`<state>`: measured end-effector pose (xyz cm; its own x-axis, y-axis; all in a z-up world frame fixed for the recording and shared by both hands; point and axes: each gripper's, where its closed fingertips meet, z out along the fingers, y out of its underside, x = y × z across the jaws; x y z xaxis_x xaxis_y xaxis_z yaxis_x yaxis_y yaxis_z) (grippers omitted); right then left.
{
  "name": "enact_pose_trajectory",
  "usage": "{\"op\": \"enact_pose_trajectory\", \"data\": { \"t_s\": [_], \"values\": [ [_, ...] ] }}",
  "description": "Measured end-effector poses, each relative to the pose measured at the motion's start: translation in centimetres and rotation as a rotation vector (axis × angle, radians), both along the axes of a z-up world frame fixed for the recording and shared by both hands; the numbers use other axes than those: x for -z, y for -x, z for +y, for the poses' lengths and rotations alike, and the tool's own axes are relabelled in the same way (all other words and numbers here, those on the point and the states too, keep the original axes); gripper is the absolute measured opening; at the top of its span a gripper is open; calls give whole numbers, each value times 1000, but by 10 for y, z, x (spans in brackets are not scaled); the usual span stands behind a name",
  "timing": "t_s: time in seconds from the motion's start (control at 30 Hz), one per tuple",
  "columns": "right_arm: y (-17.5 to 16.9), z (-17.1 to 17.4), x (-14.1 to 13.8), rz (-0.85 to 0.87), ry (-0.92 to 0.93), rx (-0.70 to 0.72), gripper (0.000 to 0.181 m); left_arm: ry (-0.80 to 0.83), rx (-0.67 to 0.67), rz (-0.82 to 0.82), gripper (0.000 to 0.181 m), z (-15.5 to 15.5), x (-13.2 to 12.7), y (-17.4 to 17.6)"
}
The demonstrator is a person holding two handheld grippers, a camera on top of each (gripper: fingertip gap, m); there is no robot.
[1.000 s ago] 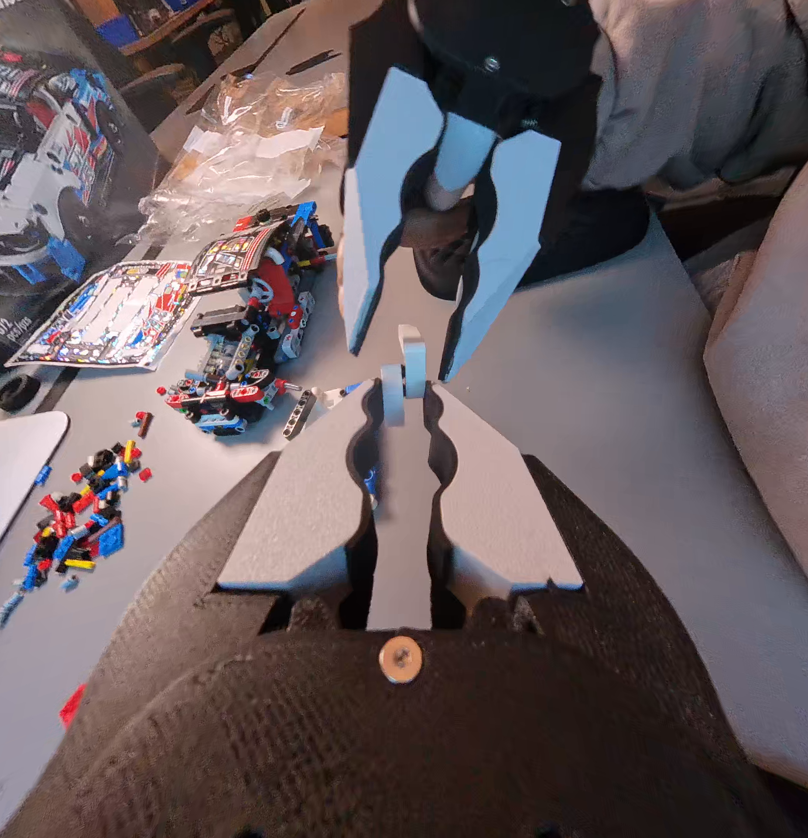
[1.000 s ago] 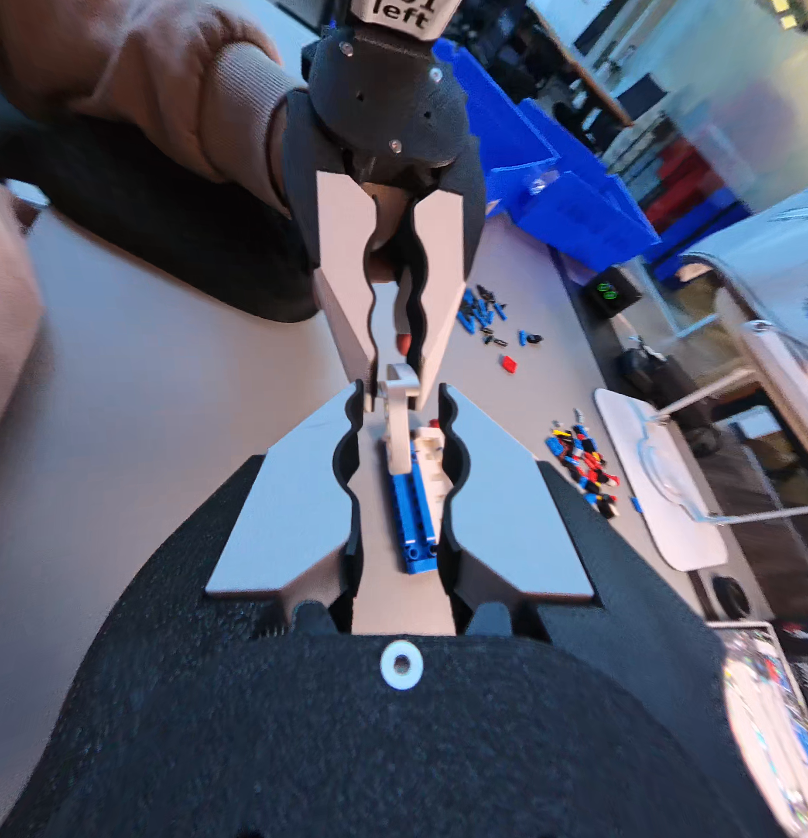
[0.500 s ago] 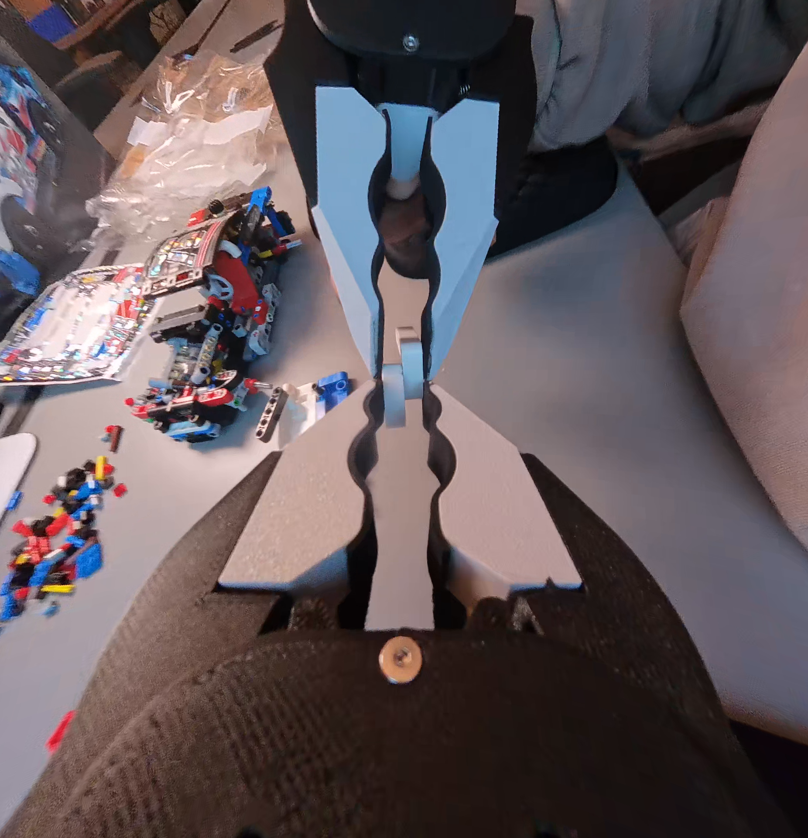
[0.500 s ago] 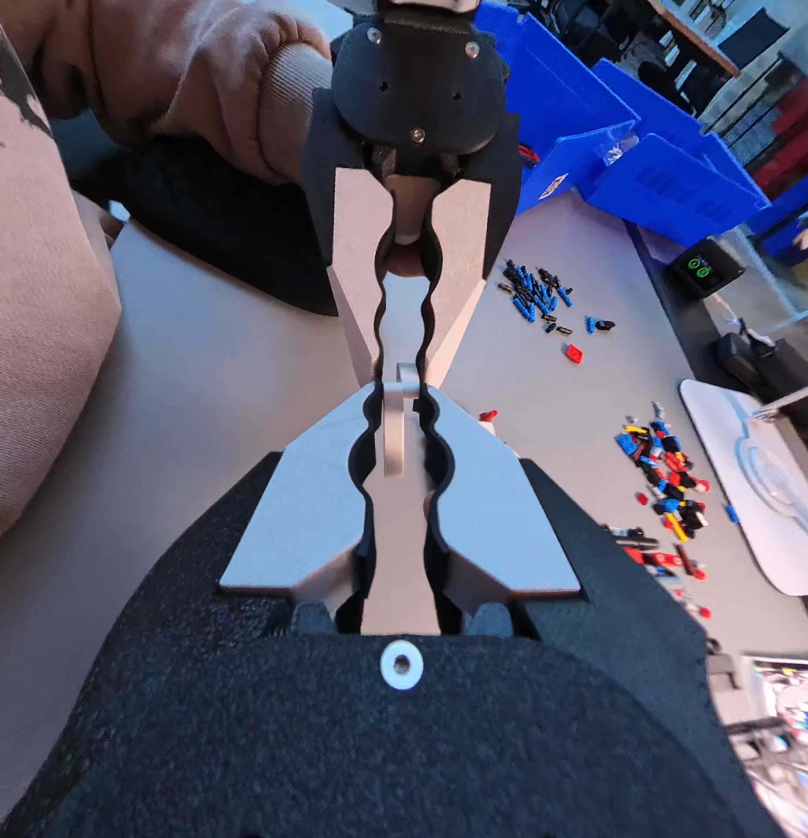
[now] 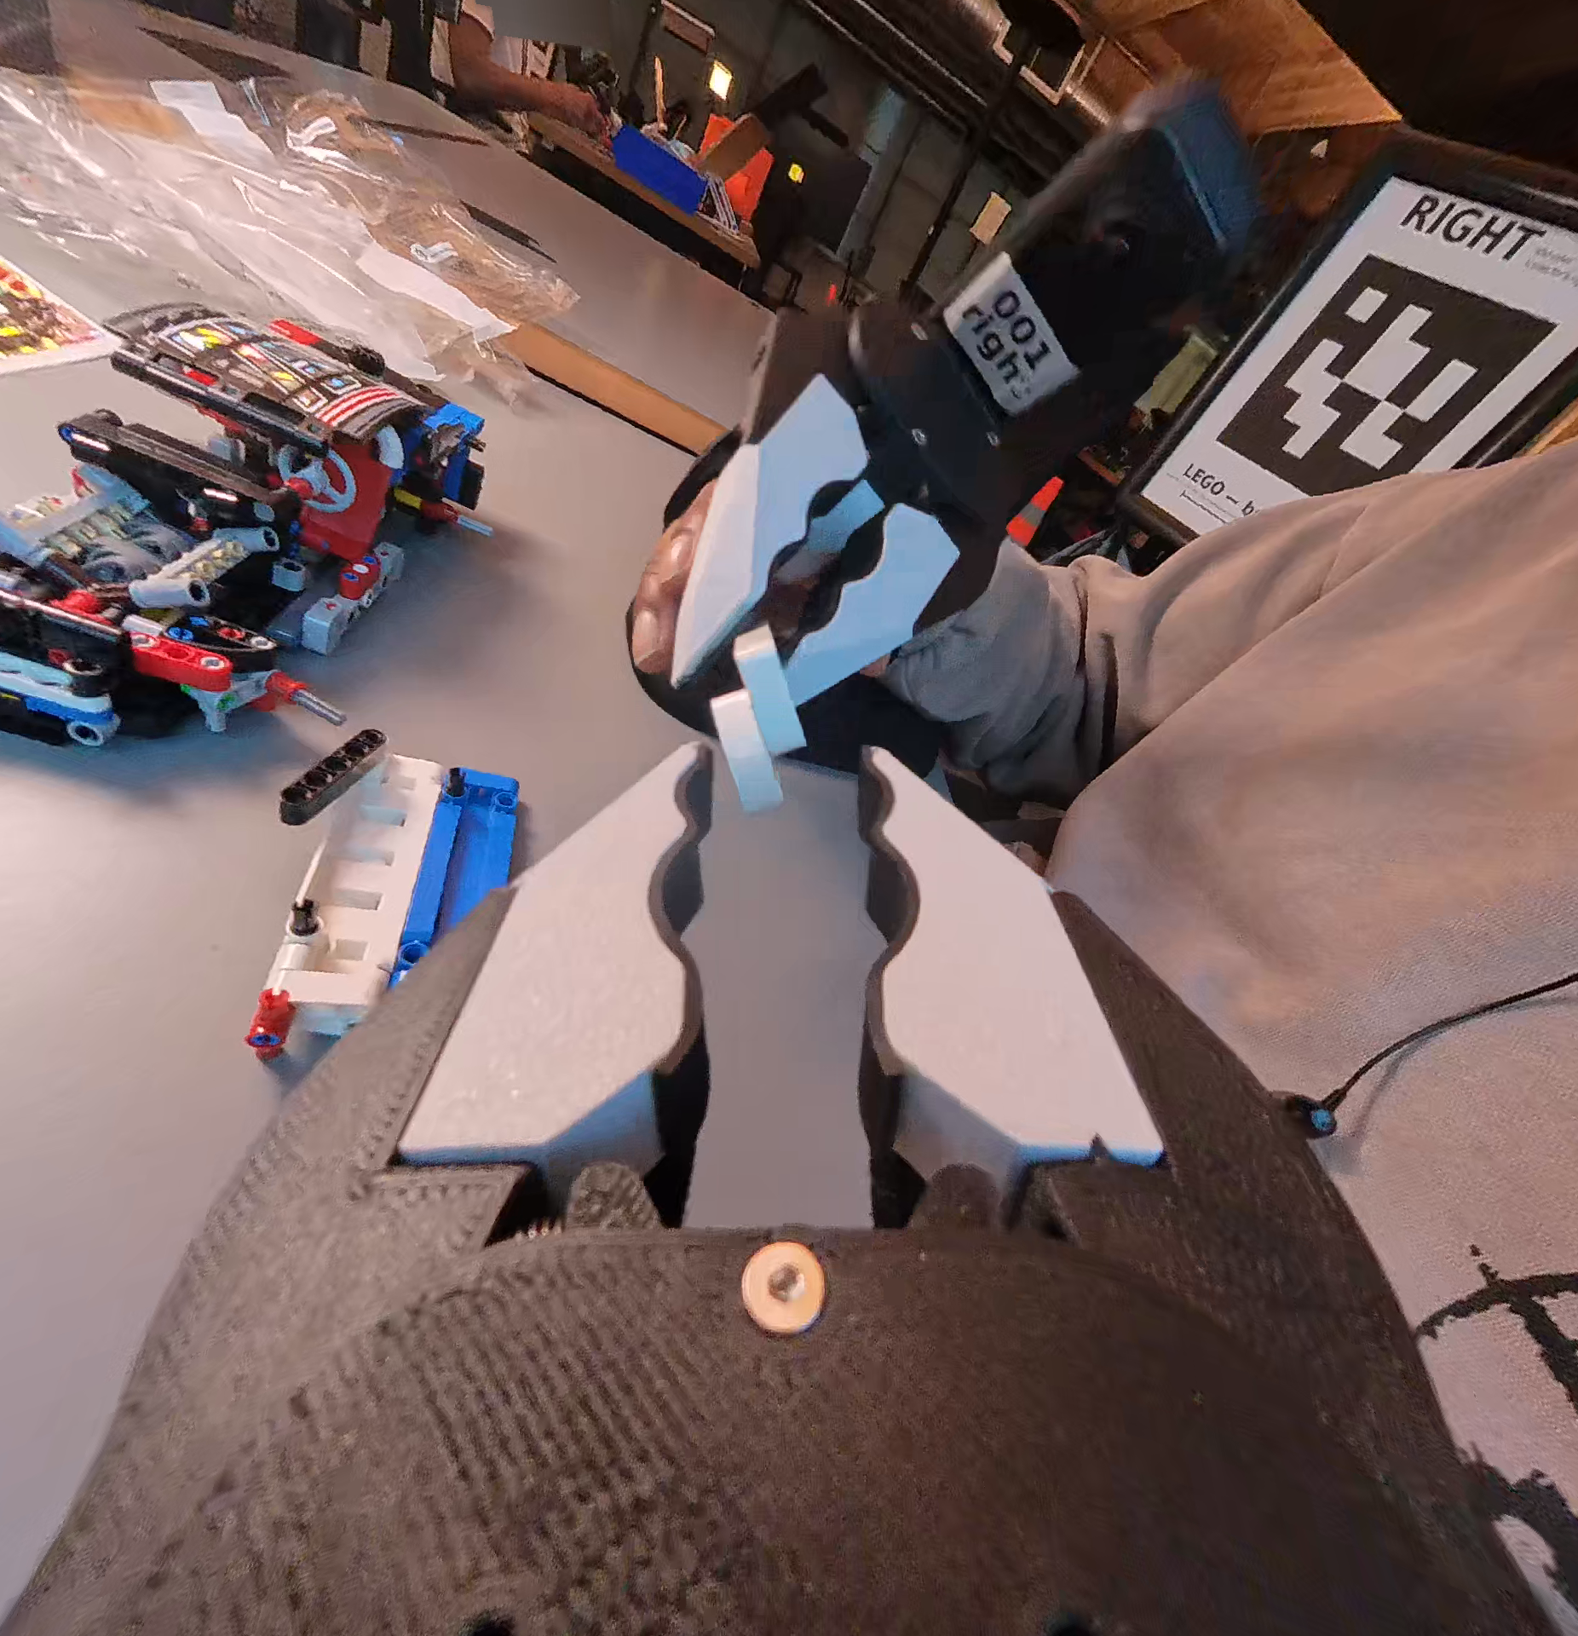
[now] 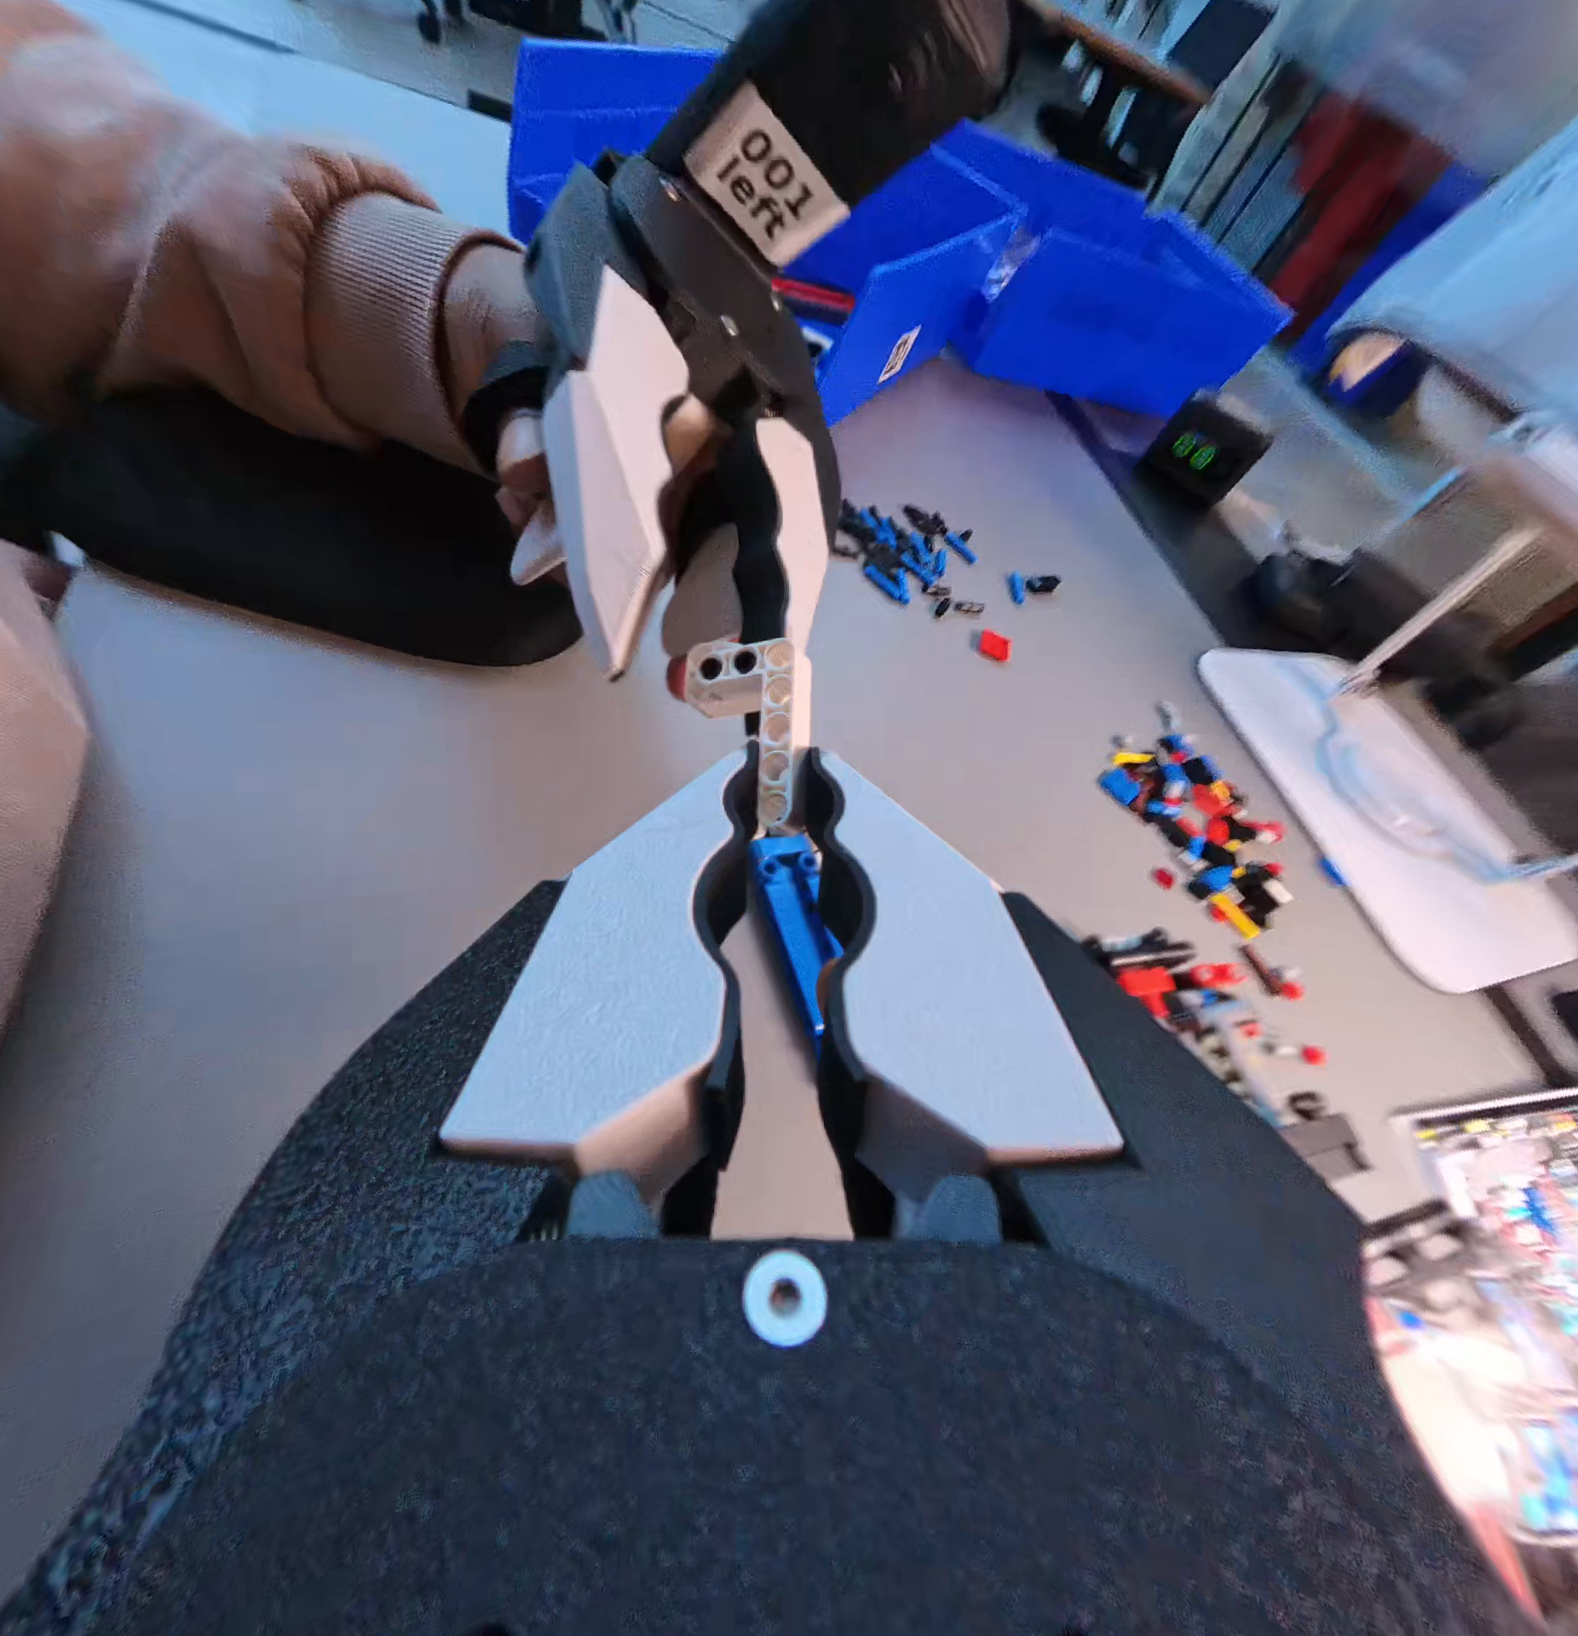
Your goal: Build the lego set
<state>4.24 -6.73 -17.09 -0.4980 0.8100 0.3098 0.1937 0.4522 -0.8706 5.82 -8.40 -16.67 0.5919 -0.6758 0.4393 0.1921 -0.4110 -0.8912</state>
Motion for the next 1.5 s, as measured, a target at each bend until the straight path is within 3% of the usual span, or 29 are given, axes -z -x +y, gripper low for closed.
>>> {"op": "enact_pose_trajectory", "data": {
  "t_s": [0.03,0.2,0.4,0.7,0.87,1.23,1.33,1.5],
  "values": [
    [0,3,1,-50,72,9,7,-31,-18,37,38,0,0,2],
    [0,13,4,-157,269,45,7,-174,-146,330,36,10,9,15],
    [2,9,12,-183,324,46,7,-198,-189,411,18,15,12,14],
    [13,15,17,-5,197,21,15,-63,-166,230,16,16,17,21],
    [9,10,8,60,229,-7,9,-37,-118,99,16,14,12,18],
    [9,29,4,51,353,80,5,-45,-155,77,2,18,11,21],
    [9,48,3,64,335,161,5,-64,-242,168,12,24,16,36],
    [2,97,14,17,236,317,5,-76,-333,472,40,34,40,59]
  ]
}}
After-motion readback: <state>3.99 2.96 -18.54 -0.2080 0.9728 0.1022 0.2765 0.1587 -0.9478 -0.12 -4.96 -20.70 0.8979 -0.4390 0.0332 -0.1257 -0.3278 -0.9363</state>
